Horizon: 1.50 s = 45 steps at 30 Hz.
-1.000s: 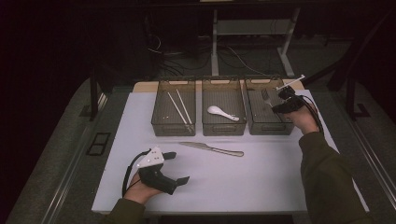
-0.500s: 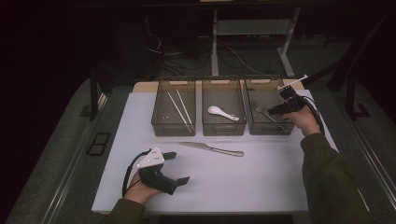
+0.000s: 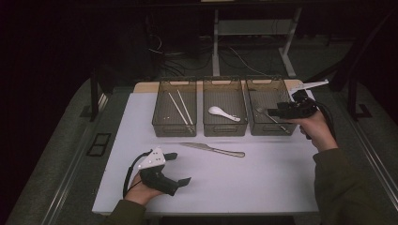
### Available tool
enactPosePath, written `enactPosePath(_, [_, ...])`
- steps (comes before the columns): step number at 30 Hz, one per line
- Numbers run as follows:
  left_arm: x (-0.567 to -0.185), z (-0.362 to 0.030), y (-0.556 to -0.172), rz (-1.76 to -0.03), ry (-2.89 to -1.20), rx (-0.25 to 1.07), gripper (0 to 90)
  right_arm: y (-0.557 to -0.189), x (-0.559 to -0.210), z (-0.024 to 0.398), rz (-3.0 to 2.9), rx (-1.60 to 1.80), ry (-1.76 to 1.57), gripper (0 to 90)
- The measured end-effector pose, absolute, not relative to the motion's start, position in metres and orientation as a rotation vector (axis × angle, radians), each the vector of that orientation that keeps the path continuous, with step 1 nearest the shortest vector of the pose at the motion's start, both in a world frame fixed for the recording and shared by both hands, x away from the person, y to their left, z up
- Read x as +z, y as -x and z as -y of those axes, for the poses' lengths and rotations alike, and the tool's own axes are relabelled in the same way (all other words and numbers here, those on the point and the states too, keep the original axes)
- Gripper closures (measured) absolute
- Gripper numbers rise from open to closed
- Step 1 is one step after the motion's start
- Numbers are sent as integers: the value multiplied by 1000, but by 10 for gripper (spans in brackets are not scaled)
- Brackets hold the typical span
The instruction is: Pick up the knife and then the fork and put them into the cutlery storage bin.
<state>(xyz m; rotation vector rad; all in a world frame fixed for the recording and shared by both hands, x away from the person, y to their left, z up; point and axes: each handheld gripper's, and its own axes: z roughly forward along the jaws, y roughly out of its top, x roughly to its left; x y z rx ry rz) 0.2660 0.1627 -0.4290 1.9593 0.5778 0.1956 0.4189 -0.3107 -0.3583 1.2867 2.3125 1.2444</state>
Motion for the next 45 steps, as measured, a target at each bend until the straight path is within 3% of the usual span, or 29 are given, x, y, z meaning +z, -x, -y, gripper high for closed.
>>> enactPosePath(21, [-429,-162,-266,-578,-1962,196,0,-346,-376,292,-2359,1381,-1038,274])
enactPosePath(45, [-428,-162,-264,-575,-1968,202,0,-338,-399,238,-2526,1305,-860,271])
